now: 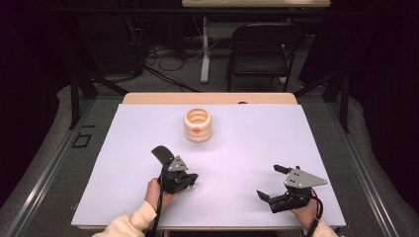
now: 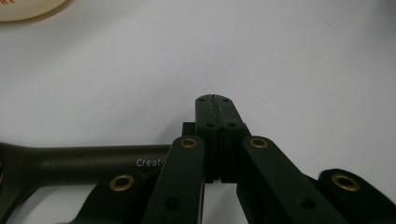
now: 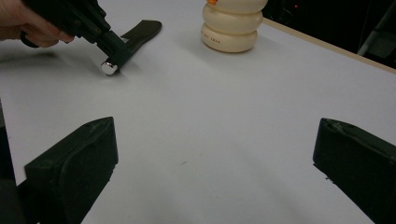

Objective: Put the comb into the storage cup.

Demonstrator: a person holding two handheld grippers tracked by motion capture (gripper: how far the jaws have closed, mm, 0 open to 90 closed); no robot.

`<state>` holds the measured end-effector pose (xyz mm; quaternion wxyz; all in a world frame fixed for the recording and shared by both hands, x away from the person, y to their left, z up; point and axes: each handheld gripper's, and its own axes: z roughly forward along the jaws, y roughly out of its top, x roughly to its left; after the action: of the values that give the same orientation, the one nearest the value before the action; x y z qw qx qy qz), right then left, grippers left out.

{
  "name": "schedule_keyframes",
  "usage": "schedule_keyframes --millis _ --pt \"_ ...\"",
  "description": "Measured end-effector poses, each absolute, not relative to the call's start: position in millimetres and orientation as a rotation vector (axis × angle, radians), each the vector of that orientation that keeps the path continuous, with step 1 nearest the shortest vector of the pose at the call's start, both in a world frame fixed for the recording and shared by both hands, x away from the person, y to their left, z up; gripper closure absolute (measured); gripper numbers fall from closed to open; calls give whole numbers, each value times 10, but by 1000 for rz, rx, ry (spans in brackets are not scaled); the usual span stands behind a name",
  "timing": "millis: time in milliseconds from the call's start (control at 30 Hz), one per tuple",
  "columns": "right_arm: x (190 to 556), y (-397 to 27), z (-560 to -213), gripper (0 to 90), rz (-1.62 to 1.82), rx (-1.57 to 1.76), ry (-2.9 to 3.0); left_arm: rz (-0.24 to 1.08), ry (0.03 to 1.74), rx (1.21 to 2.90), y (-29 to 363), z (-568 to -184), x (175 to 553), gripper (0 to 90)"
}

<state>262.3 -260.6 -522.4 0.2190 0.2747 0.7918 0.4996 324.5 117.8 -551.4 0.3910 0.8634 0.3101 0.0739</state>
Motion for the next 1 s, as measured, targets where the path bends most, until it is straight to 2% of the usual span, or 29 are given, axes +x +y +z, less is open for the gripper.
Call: schedule_keyframes --millis 1000 --pt "2620 -2613 -5220 0 1379 764 2191 168 859 2224 1350 -5476 3212 898"
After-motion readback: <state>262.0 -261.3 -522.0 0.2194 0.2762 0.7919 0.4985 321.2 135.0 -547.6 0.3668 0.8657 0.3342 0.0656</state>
